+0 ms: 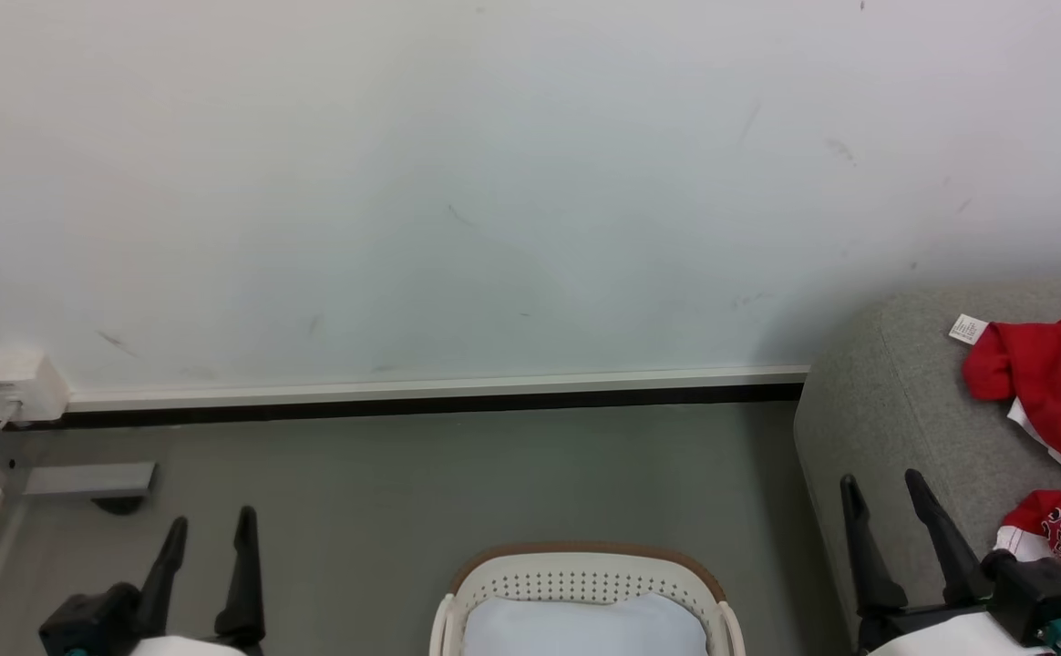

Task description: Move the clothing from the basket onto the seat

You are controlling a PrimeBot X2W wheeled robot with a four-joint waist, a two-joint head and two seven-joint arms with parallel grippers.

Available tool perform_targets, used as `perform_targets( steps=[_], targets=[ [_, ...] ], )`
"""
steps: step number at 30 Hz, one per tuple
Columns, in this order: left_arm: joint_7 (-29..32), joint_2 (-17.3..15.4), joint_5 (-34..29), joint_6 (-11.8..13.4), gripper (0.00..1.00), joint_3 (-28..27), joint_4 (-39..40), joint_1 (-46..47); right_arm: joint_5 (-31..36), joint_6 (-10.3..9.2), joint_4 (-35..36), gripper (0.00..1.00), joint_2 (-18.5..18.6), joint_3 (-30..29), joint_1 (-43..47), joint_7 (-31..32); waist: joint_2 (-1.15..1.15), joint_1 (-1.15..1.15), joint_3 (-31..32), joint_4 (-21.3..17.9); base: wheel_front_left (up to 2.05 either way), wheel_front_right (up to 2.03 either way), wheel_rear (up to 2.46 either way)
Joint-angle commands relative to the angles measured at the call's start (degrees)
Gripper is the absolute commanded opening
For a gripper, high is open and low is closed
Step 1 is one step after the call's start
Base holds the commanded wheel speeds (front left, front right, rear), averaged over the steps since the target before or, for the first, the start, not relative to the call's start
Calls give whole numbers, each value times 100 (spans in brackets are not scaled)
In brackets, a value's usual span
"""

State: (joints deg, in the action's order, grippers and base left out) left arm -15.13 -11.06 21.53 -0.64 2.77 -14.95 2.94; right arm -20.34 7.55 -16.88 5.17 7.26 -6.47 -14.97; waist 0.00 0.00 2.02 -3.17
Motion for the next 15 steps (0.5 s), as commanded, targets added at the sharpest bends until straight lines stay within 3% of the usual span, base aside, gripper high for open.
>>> perform_targets(
  steps=[1,15],
  targets=[
    [0,65,-160,-70,100,-128,-35,-84,56,-13,34,100,-44,28,-28,-24,0,0,-12,-9,0,0,0],
    [-1,484,-713,-499,100,-652,-155,18,205,-13,70,100,-188,161,-152,-24,0,0,-49,18,0,0,0]
  ],
)
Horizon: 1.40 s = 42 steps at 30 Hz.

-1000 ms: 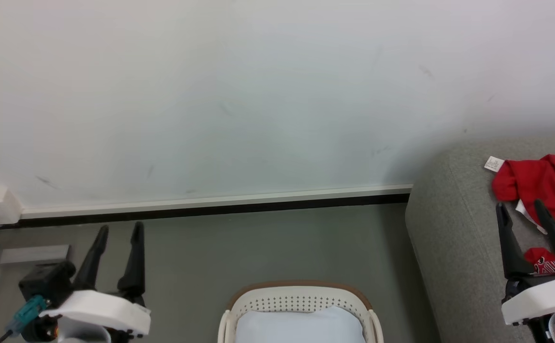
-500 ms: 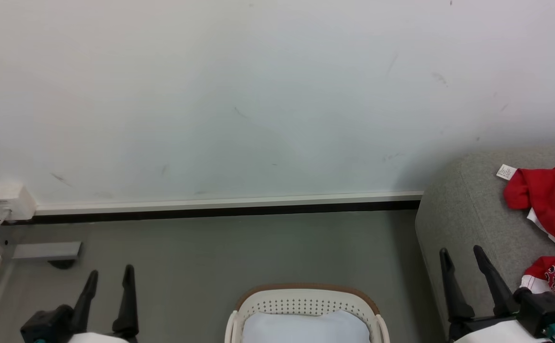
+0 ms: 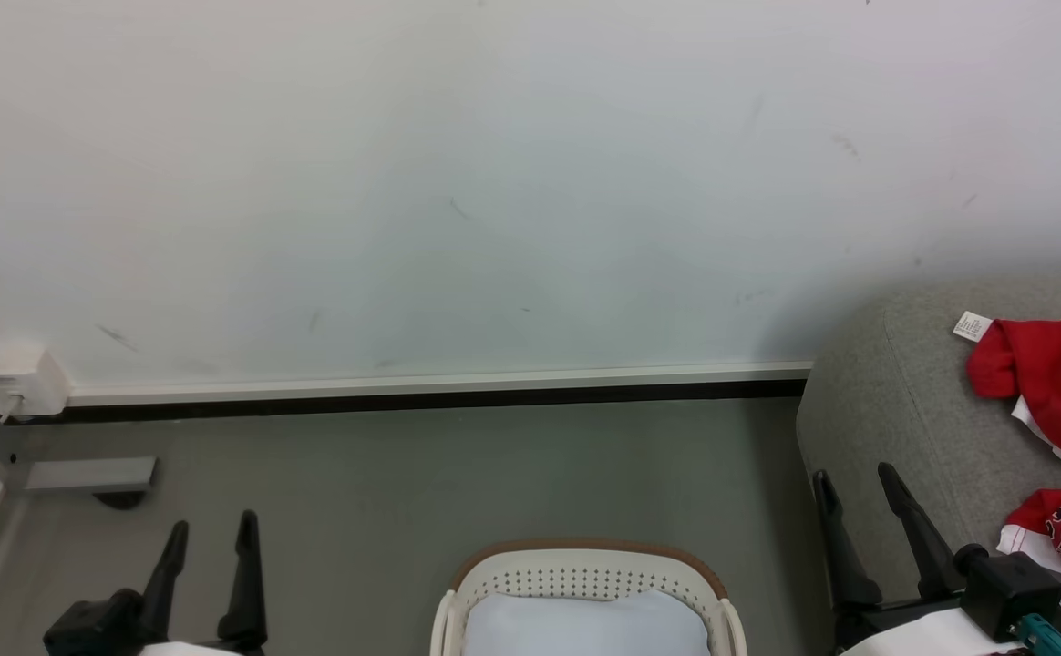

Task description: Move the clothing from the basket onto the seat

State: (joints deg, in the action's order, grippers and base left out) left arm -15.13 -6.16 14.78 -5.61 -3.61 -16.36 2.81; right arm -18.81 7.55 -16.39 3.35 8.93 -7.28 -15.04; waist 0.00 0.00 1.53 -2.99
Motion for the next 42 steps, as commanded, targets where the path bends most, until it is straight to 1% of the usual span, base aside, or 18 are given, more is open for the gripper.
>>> perform_targets(
  steps=[1,10,15,16,19,30,42],
  targets=[
    [-1,16,-68,-26,100,-38,-15,34,44,-13,13,100,-8,-4,-70,-18,0,0,3,-2,0,0,0],
    [-1,132,-235,-128,100,-219,-54,73,-48,-13,-24,100,-25,25,-87,-18,0,0,-1,-12,0,0,0],
    [-1,179,-229,-163,100,-255,-109,83,-70,-13,-57,100,-27,55,-93,-19,0,0,11,-21,0,0,0],
    [1,180,-219,-146,0,-240,-112,46,-44,0,-38,0,-22,49,-27,0,0,0,11,-21,0,0,0],
    [42,217,-149,-144,0,-248,-251,5,-116,1,-111,0,-24,43,77,24,0,0,10,-20,0,0,0],
    [386,231,1037,-151,0,-275,-193,79,-1242,0,-53,0,3,-162,74,317,0,0,-6,9,0,0,0],
    [660,245,2173,-159,0,-254,-92,112,-2295,-1,0,0,23,-360,71,597,0,0,-23,39,0,0,0]
  ],
)
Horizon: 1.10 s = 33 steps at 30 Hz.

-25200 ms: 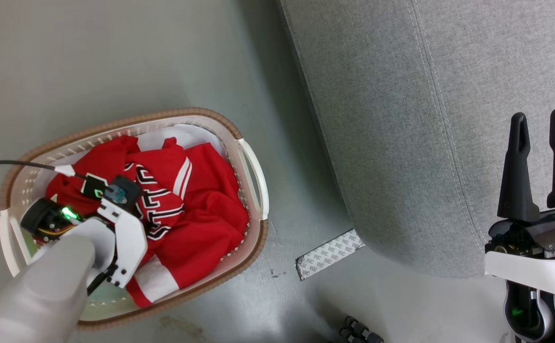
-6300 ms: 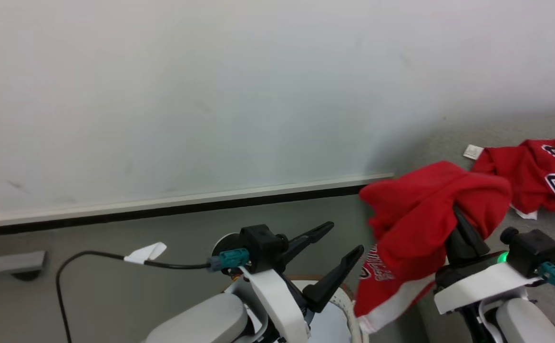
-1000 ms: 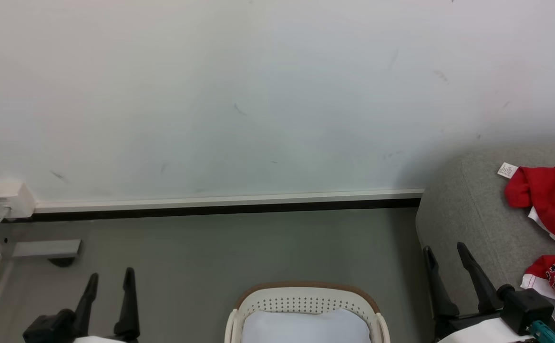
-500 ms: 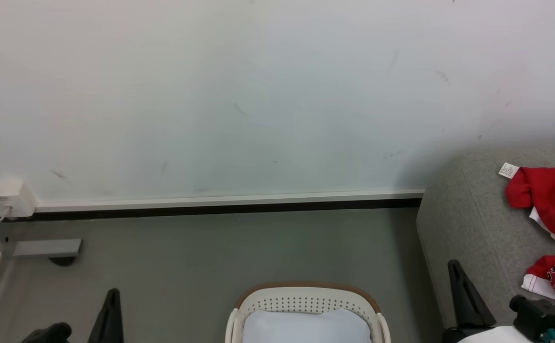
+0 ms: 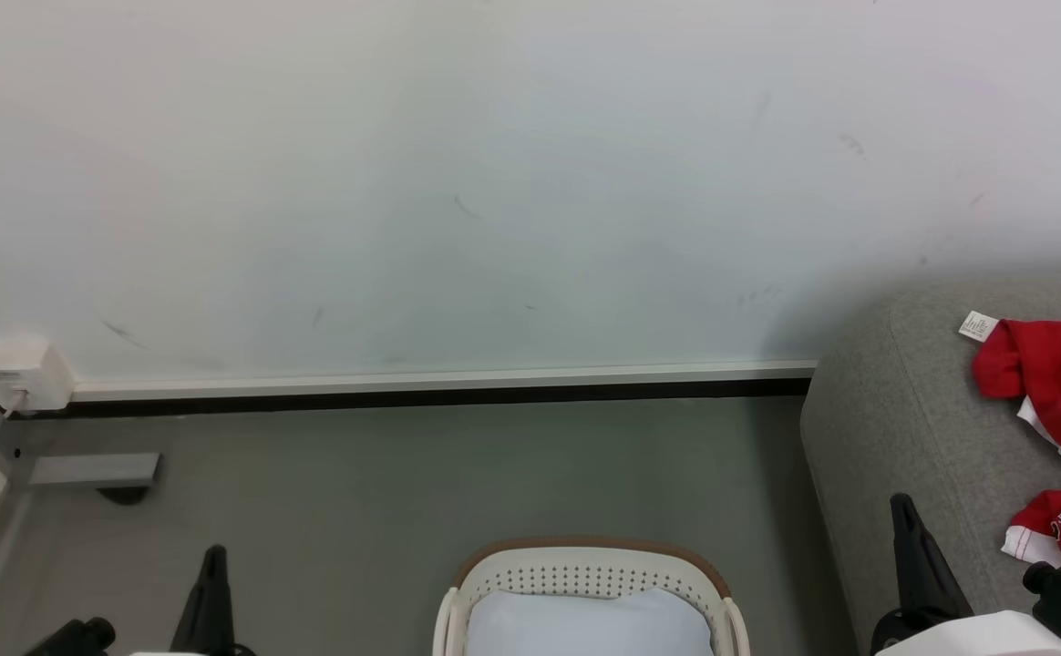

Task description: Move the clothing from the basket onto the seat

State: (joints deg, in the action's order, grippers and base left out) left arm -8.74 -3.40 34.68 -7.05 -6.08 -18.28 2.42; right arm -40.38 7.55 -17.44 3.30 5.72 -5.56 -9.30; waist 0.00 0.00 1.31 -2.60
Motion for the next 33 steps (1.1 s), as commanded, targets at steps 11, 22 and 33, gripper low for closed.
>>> perform_targets(
  steps=[11,22,33],
  targets=[
    [263,-21,1082,-22,0,-11,159,195,-979,-2,147,0,39,-206,-101,254,0,0,-16,29,0,0,0],
    [480,-10,1891,-29,0,-19,207,237,-1722,-4,187,0,46,-360,-100,464,0,0,-32,57,0,0,0],
    [659,-3,2544,-34,0,-26,244,274,-2332,-5,218,0,48,-489,-100,638,0,0,-46,83,0,0,0]
  ],
)
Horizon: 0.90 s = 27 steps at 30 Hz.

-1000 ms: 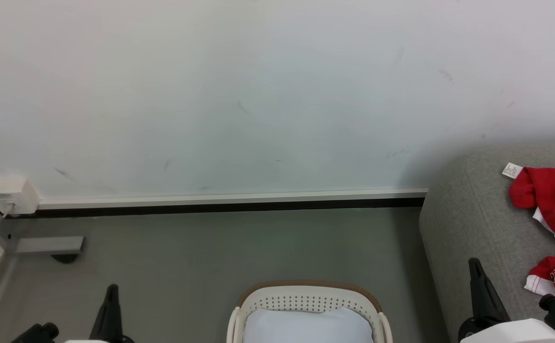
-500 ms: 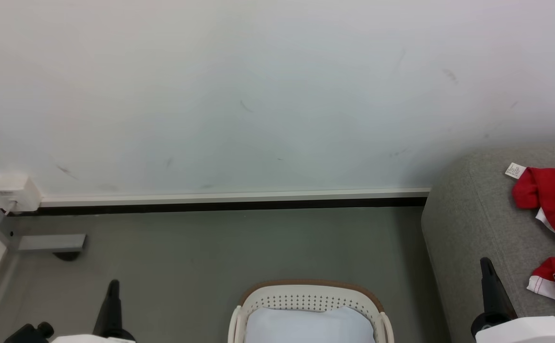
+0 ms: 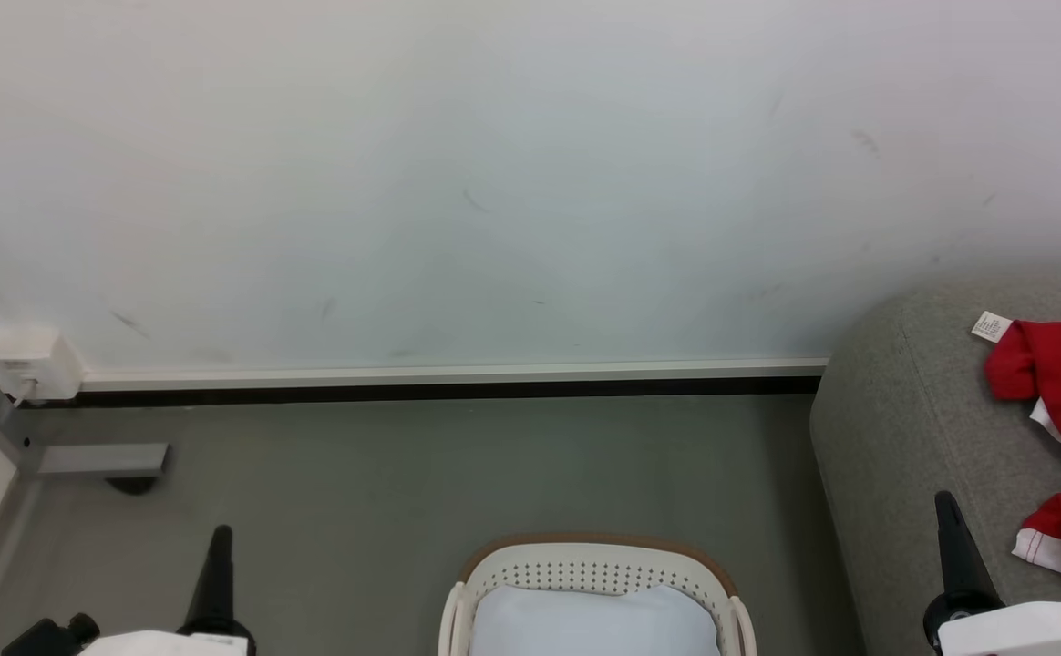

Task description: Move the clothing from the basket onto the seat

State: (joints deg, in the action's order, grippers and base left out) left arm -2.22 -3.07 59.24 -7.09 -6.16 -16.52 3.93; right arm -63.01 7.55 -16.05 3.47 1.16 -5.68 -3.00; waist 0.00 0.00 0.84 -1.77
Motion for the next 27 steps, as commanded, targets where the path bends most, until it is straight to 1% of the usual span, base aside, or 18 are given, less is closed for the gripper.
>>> perform_targets(
  steps=[1,27],
  targets=[
    [21,-35,157,-30,0,-19,72,124,-122,-5,81,0,32,-46,-88,25,0,0,-1,2,0,0,0],
    [418,-16,1598,-45,0,-35,157,195,-1443,-7,139,0,28,-335,-89,412,0,0,-38,68,0,0,0]
  ],
)
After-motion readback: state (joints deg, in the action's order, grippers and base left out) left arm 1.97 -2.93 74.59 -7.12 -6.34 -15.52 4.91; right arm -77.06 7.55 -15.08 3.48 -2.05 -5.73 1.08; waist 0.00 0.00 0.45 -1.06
